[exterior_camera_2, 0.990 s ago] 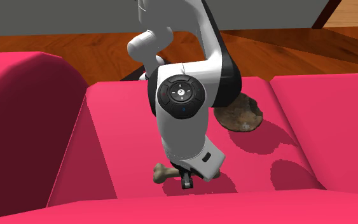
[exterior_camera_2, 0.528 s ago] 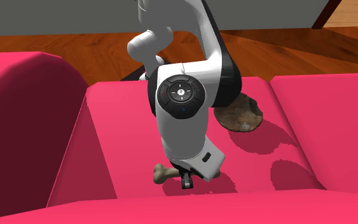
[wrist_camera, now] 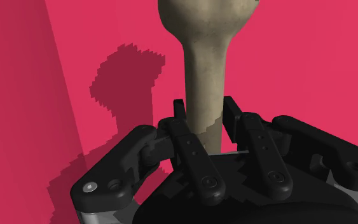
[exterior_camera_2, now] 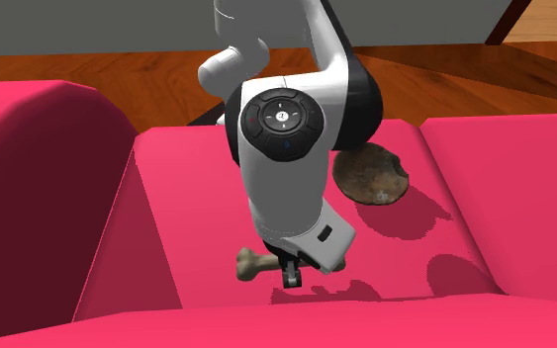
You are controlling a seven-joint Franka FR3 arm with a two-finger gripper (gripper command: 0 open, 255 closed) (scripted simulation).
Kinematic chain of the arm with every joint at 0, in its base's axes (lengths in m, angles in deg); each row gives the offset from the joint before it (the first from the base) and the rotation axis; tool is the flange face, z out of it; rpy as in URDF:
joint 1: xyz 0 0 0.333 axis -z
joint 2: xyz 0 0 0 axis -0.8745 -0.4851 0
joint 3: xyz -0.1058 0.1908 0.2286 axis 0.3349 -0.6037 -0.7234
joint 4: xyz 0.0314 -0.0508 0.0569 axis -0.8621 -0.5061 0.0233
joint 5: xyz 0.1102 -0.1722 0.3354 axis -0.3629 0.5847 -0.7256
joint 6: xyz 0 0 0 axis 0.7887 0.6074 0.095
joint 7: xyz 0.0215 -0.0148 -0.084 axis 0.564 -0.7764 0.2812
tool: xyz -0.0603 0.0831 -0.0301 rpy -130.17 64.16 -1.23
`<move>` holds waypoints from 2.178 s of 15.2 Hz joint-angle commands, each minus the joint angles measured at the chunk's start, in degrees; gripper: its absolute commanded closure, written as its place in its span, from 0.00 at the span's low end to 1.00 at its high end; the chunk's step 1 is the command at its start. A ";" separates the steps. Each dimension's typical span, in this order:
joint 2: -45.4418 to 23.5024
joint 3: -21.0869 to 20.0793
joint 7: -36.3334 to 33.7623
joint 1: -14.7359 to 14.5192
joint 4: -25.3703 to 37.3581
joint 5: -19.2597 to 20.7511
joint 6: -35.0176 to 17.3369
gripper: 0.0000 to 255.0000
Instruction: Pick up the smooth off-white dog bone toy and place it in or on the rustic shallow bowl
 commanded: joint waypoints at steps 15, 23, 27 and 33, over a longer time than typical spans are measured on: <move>-0.65 0.47 -0.56 1.19 13.17 -0.03 12.58 1.00; 8.94 -2.52 -10.66 -6.16 4.10 6.32 10.74 1.00; 13.95 -5.56 -17.47 -9.65 -0.99 9.40 9.67 1.00; 19.08 -10.82 -27.14 -13.57 -6.25 12.03 8.93 1.00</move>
